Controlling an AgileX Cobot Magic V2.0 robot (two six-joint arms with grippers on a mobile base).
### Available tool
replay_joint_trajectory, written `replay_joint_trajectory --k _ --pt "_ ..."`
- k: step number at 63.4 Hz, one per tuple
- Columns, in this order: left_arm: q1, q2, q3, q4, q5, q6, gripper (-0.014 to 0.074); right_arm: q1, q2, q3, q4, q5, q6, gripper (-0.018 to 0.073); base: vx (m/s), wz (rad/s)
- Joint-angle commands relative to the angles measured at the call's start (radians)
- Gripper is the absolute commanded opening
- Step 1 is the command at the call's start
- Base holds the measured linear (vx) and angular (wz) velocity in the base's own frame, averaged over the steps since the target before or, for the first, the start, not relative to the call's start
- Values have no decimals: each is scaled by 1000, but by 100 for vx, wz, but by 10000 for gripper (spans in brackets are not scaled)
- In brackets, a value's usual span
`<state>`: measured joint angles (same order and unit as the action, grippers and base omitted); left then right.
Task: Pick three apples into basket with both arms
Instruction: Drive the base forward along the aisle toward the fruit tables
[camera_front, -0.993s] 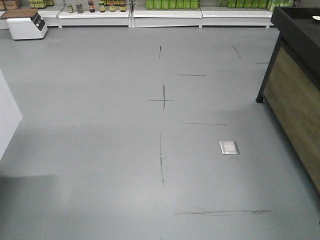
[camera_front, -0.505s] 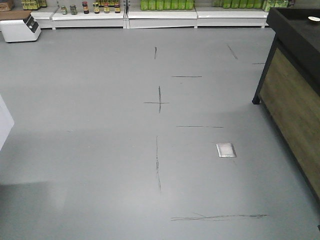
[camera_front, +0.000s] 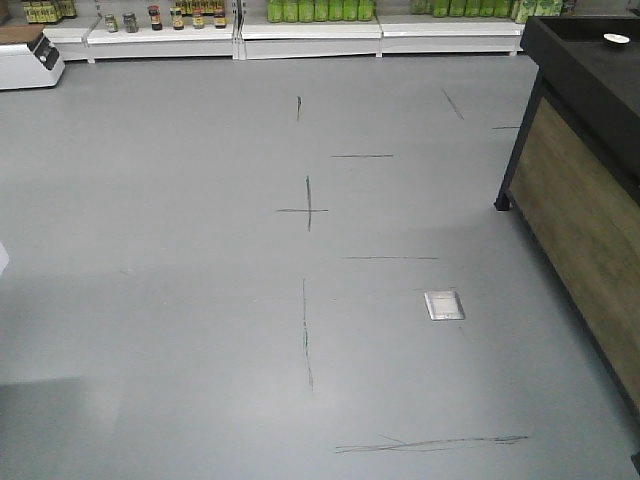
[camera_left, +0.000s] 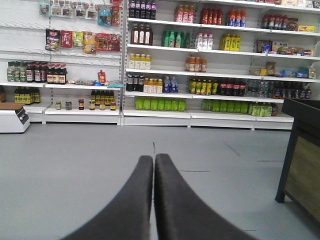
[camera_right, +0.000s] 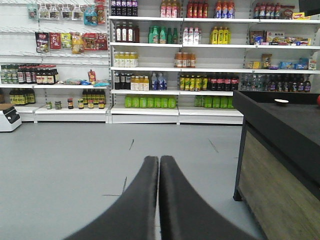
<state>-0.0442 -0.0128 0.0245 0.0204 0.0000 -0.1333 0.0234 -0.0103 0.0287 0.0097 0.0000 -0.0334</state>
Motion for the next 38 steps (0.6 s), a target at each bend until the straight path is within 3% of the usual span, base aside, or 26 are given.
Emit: replay_joint_trajectory --k 1,38 --pt "-3 -13 23 -5 -66 -9 -6 1 -11 15 -10 -71 -4 -9 6 3" --pt "-3 -13 23 -5 -66 -9 -6 1 -11 15 -10 -71 -4 -9 5 9"
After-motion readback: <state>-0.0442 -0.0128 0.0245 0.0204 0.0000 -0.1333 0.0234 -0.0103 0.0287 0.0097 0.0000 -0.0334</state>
